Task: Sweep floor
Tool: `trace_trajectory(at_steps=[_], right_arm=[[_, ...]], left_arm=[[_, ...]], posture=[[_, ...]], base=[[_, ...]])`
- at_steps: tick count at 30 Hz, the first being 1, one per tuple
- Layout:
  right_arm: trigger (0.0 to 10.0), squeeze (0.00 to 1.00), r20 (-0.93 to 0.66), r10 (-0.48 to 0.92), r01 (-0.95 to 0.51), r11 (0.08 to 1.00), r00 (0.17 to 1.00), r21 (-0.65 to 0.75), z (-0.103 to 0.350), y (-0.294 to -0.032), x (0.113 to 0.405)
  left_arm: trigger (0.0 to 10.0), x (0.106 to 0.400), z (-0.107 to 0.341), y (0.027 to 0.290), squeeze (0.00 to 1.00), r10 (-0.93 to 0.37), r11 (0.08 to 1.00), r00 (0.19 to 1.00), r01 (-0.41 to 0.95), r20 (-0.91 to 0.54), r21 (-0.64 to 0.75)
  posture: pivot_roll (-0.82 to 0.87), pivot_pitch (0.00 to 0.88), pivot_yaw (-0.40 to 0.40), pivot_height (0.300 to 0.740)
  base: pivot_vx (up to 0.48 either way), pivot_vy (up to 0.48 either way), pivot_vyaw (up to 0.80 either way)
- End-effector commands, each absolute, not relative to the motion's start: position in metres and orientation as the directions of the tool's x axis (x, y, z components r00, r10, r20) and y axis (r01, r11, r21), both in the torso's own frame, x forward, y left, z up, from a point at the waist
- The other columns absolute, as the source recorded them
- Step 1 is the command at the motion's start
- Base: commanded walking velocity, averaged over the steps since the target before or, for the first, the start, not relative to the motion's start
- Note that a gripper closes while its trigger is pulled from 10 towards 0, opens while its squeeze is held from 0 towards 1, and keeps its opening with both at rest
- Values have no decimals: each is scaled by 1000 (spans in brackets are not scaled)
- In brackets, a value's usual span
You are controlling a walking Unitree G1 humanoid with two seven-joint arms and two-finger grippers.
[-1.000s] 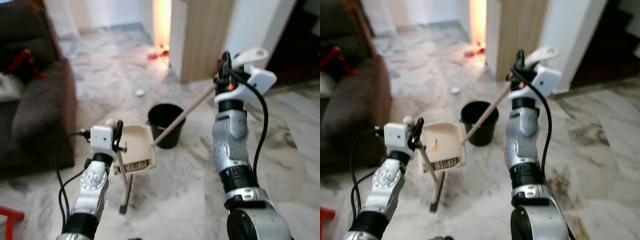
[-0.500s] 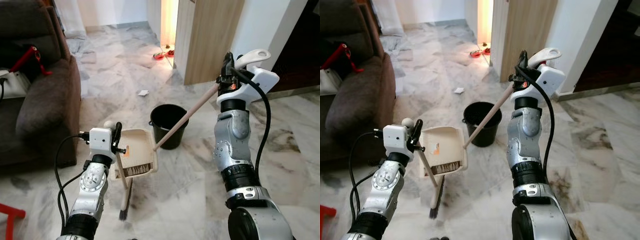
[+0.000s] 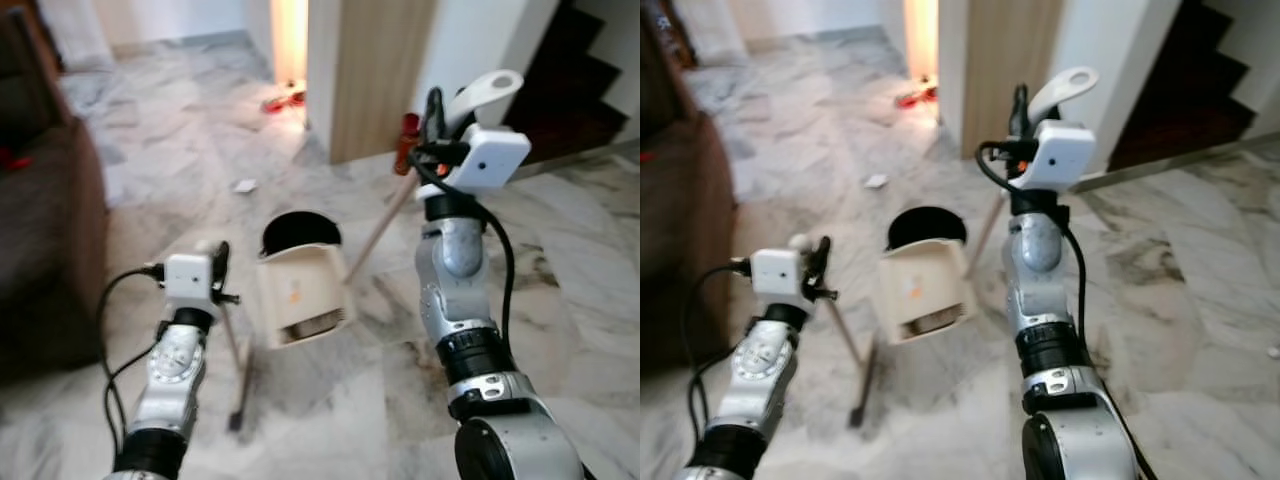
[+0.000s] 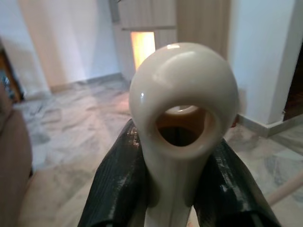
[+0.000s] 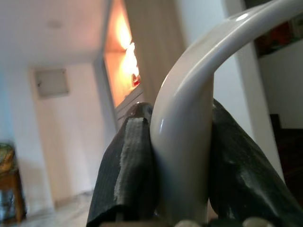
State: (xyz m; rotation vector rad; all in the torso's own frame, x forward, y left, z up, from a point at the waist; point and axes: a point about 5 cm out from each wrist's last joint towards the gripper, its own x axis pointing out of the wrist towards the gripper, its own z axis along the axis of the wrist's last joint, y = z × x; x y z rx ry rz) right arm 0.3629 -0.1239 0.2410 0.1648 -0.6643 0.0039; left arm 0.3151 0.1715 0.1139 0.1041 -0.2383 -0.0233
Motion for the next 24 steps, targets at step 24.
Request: trace_trajectory(at_steps=[24], right_arm=[[10000,0,633,-124,-99,947,764,305,262,-131,367]], left_arm=[[10000,315,125,164,0,-40,996,956,15,290,85]], posture=[[58,0,-22,740]], base=[[235,69,0]])
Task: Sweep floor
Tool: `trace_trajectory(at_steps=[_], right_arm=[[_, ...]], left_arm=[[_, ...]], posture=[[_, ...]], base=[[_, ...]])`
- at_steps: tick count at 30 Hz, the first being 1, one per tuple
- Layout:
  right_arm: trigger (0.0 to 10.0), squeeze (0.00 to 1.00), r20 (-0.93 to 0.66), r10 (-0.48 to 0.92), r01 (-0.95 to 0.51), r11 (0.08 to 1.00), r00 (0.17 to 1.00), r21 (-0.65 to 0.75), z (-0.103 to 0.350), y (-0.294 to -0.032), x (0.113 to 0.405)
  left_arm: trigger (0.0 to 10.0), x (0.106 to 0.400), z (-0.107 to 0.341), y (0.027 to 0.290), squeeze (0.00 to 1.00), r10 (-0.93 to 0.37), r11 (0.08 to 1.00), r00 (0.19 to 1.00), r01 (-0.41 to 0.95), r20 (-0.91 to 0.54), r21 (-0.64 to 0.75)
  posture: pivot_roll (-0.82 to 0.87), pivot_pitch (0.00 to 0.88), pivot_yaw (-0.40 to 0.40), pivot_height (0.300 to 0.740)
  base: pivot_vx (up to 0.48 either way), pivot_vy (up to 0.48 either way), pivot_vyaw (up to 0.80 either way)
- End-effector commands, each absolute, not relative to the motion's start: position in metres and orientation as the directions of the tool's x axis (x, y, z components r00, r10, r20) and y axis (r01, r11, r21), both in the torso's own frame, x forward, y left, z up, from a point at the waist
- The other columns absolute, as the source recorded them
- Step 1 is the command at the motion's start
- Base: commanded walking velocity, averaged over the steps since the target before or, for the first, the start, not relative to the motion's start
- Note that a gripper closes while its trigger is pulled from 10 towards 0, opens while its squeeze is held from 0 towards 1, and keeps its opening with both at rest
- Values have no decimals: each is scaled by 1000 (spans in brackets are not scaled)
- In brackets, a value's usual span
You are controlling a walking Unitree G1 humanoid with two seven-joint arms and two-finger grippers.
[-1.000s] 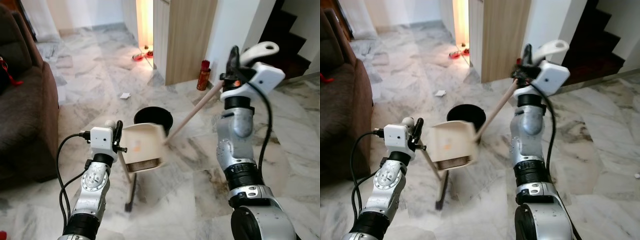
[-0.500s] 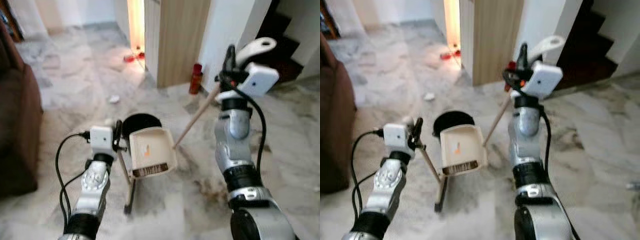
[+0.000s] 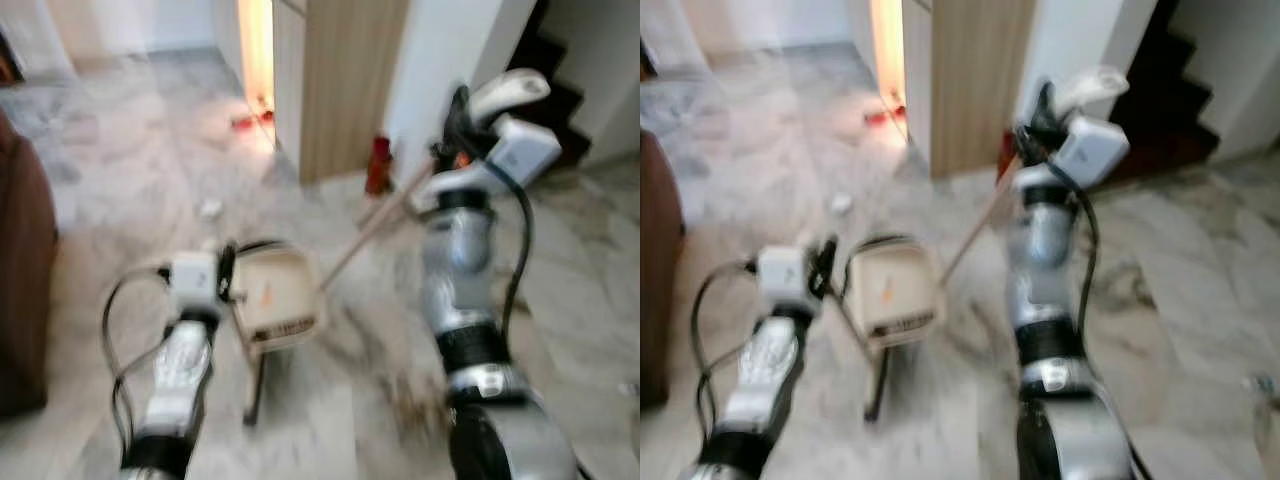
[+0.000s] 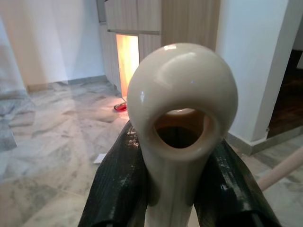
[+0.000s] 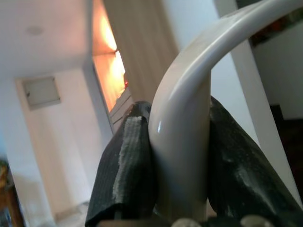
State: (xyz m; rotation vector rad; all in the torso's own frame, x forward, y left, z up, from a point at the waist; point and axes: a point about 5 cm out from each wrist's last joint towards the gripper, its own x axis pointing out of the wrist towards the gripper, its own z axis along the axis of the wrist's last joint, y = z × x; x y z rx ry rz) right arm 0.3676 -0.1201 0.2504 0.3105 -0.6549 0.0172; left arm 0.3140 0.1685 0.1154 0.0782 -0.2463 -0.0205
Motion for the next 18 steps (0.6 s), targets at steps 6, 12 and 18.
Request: trace_trajectory(at_steps=[6,12,18], right_arm=[[10000,0,623,-115,-101,948,774,300,259,-131,368],[10000,0,615,-109,-104,948,781,300,257,-131,368],[10000,0,609,-109,-100,949,785,299,255,-132,368]], left_arm=[[10000,313,126,163,0,-49,995,953,20,298,99],[10000,313,124,164,0,-43,996,957,20,288,85],[10000,313,122,163,0,-50,996,958,26,282,89]], posture=[[57,0,-21,740],[57,0,-22,740],[56,0,-21,740]], base=[[0,176,0],[0,137,0],[0,480,0]])
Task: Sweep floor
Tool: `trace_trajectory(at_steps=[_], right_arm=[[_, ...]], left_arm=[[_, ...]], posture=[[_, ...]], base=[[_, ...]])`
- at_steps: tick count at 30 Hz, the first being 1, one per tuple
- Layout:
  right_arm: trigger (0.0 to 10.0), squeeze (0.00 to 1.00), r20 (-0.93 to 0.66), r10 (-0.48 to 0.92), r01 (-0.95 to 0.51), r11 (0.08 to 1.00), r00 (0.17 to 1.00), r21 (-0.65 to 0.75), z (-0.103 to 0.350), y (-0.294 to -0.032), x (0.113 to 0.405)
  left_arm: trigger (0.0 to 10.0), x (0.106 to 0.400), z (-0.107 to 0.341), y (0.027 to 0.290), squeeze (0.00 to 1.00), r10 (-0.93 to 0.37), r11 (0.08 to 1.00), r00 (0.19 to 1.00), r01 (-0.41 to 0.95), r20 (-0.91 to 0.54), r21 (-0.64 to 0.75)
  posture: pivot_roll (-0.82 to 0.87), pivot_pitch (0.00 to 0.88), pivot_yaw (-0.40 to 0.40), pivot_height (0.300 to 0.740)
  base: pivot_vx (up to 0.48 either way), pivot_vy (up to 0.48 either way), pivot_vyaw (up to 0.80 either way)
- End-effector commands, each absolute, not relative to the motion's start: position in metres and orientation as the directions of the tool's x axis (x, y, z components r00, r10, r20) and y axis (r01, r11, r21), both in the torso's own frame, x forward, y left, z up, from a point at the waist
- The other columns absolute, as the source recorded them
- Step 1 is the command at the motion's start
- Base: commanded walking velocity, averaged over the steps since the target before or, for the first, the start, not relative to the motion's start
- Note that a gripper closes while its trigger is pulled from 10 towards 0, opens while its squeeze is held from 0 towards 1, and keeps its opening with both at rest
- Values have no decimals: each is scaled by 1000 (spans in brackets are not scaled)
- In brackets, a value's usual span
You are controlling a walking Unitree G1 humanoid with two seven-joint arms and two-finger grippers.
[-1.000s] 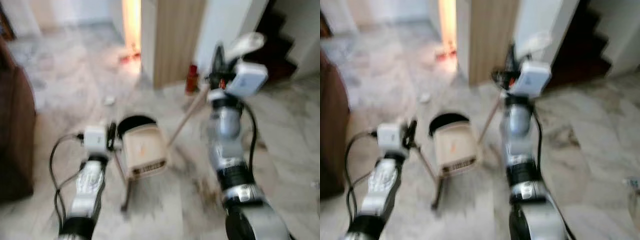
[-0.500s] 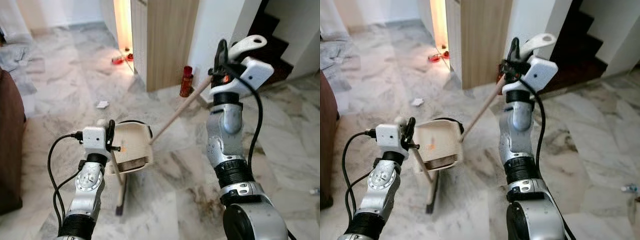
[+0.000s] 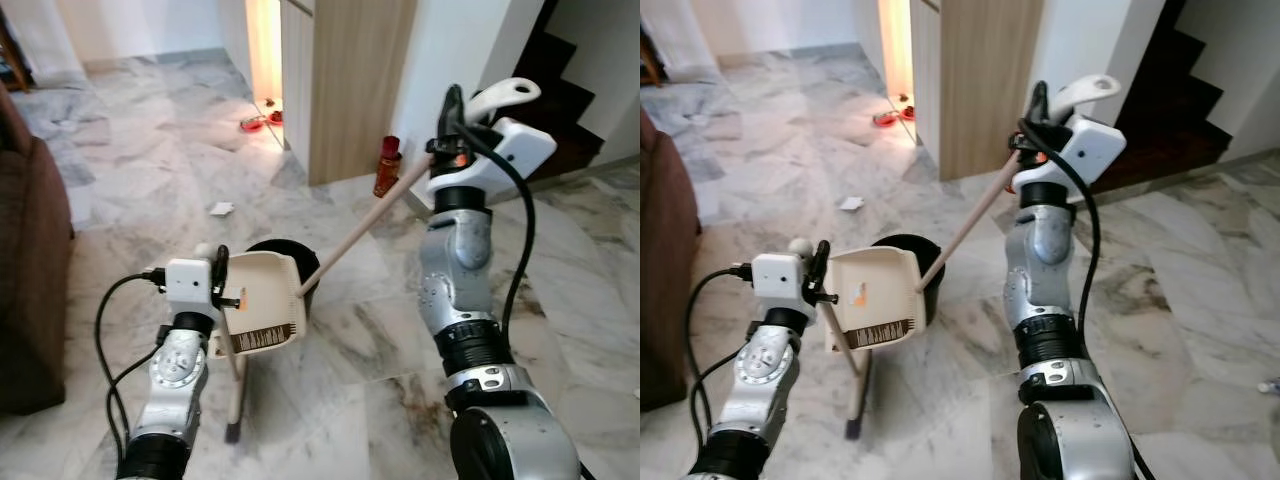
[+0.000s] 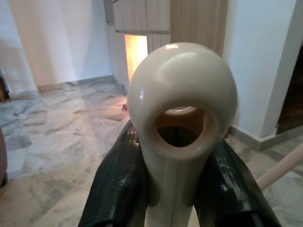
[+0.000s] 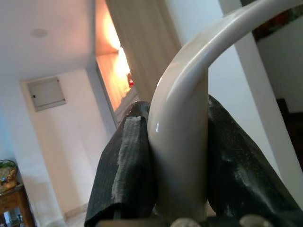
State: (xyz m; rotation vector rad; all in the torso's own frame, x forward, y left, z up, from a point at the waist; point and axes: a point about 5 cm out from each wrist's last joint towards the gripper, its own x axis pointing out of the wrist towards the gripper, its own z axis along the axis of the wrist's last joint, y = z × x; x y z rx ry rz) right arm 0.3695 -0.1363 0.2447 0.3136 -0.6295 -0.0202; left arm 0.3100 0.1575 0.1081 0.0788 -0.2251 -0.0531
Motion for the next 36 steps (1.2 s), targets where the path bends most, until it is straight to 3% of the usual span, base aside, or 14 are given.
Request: trace_trajectory(at_steps=[1,9,19,25,36], right_arm=[[10000,0,608,-110,-98,949,786,299,255,-131,368],[10000,0,597,-114,-93,948,794,305,253,-132,369],[10000,0,603,-137,-74,947,786,312,259,-134,371],[10000,0,648,-142,-15,973,748,231,271,-133,371],[10000,0,586,4,-20,1000,810,22,241,-127,376]], left_arm=[[10000,313,122,163,0,-52,996,958,28,281,89],[10000,314,122,161,0,-59,995,959,35,278,92],[10000,314,124,161,0,-64,994,957,36,284,103],[10000,314,125,161,0,-57,995,956,31,287,93],[10000,314,123,157,0,-67,996,957,46,283,80]], posture=[[56,0,-20,740],[56,0,-18,740],[60,0,-22,740],[60,0,-28,740],[55,0,-35,740]], base=[[0,480,0],[0,480,0],[0,0,0],[0,0,0],[0,0,0]])
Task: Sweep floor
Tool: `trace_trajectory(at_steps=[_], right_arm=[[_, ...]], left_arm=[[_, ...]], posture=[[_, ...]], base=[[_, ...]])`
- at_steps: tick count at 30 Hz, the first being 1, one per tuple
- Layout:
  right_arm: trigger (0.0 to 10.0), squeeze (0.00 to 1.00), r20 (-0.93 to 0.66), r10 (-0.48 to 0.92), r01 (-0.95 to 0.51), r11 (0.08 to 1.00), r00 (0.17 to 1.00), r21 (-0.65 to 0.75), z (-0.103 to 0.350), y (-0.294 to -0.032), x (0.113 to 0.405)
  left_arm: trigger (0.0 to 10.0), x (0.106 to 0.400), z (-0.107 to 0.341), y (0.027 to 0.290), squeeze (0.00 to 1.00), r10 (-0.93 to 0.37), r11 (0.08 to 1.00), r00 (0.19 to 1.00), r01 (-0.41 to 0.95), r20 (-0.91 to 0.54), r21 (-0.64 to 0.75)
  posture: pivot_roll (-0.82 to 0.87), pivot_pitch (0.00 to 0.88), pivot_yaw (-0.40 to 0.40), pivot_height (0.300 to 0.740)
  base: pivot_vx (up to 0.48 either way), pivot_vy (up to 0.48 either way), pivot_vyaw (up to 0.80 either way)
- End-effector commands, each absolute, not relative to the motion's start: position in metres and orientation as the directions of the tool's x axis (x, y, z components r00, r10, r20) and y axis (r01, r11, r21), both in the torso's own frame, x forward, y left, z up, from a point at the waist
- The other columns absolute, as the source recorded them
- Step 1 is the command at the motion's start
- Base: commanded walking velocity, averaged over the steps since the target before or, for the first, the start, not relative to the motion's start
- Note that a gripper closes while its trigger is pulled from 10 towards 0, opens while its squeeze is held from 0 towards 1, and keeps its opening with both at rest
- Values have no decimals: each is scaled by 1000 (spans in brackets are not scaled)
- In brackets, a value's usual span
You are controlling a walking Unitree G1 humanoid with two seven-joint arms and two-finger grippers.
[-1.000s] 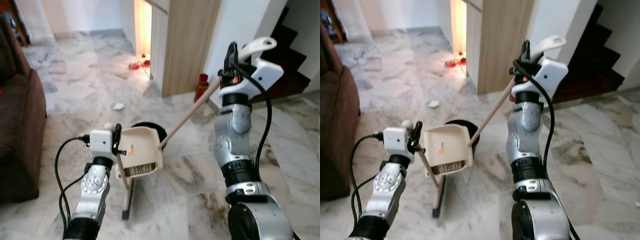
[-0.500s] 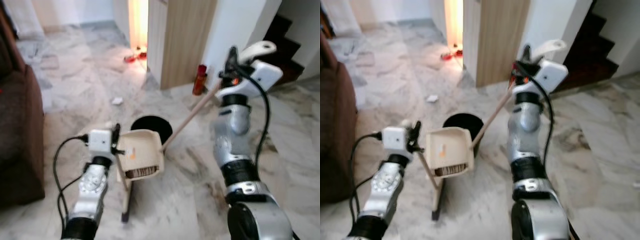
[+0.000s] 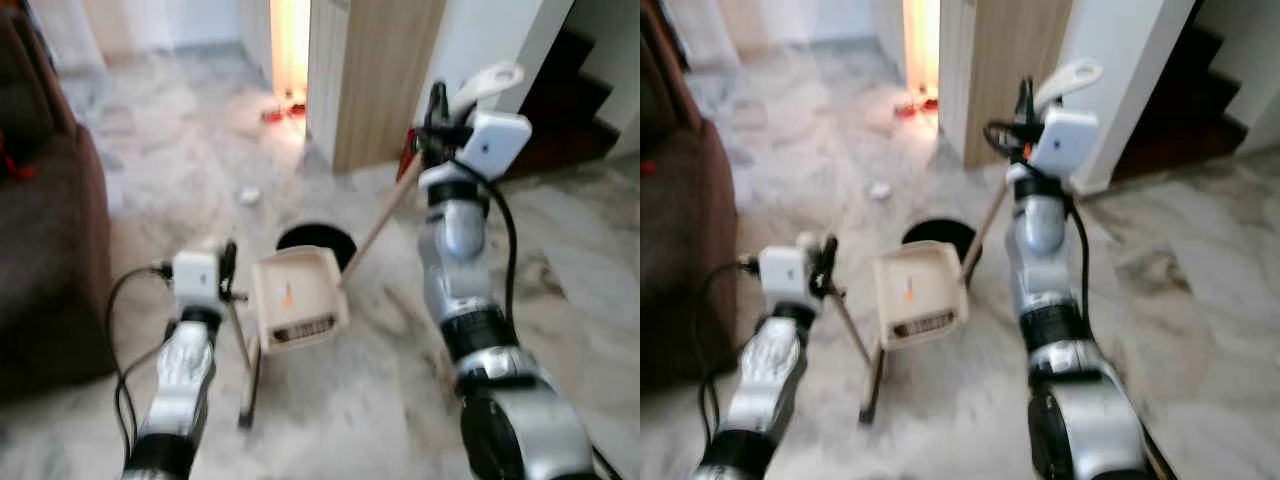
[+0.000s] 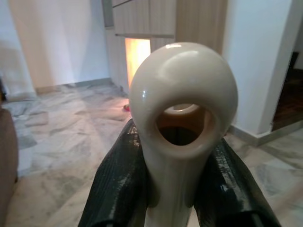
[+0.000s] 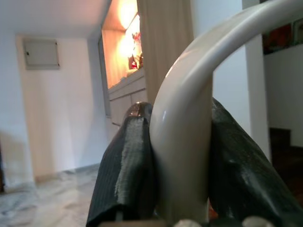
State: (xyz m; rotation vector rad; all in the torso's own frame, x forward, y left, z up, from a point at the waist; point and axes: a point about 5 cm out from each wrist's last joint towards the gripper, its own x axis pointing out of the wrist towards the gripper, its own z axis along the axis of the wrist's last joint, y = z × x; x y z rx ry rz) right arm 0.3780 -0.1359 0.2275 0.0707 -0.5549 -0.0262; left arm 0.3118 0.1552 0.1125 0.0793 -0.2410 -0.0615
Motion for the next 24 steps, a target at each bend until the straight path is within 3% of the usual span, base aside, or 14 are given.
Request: trace_trajectory(at_steps=[1,11,17,24], right_arm=[[10000,0,575,1,-22,999,818,29,237,-127,377],[10000,0,494,-32,-15,996,869,90,216,-131,380],[10000,0,379,-161,96,978,911,185,193,-153,382],[10000,0,337,-180,119,974,924,193,180,-160,380]], left_arm=[[10000,314,123,157,0,-68,996,957,48,282,80],[10000,313,122,155,0,-75,995,958,56,275,77],[10000,312,122,157,0,-67,996,959,48,276,75],[10000,312,122,158,0,-59,996,959,39,278,75]], posture=[[56,0,-35,740],[58,0,-37,740],[56,0,-37,740],[54,0,-35,740]], base=[[0,0,0],[0,0,0],[0,0,0],[0,0,0]])
